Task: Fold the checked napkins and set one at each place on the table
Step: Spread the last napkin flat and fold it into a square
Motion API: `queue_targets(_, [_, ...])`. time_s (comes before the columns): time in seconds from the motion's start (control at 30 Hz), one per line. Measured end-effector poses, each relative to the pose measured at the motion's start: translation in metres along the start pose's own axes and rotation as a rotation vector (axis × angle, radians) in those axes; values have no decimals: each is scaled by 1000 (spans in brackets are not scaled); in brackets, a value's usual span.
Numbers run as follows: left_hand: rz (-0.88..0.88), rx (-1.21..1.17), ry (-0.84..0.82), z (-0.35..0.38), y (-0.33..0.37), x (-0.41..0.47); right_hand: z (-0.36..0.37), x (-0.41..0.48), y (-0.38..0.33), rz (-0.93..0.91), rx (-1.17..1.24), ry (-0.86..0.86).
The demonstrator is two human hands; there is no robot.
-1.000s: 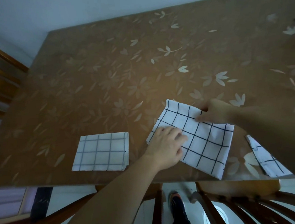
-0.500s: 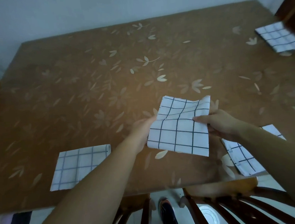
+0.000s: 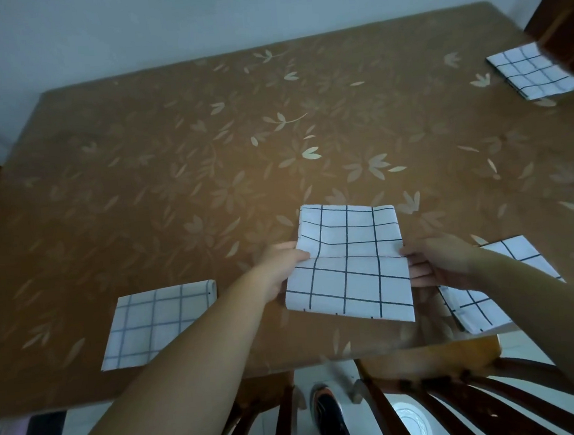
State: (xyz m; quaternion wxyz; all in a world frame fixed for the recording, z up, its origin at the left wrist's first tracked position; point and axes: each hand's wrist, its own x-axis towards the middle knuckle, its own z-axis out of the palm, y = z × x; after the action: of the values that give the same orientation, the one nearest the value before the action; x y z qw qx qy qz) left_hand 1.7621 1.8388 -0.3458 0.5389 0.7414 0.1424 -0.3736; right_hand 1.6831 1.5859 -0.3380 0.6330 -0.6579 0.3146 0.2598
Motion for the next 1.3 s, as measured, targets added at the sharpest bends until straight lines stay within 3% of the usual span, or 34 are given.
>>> queue_targets(0.13, [22,-60,49,-3,-4,-6,-3,-11,-2,-47,53,-18])
queue_targets(0.37, [4,-86,-20,2,-13,-15,12,-10,6,-39,37,16])
queue_targets(0.63, [3,-171,-2,0,-21,-15,13,-12,7,-73,127,-107])
queue_targets(0.93, [75,-211,66,2,-17,-10,14,-14,0,-102,100,-46])
queue_targets(1.1, [-24,-350,79,3,-13,-12,14,-11,2,-145,49,-42])
queue_targets(1.3, [68,-233,79,-2,-17,-8,21,-5,5,-246,-10,118])
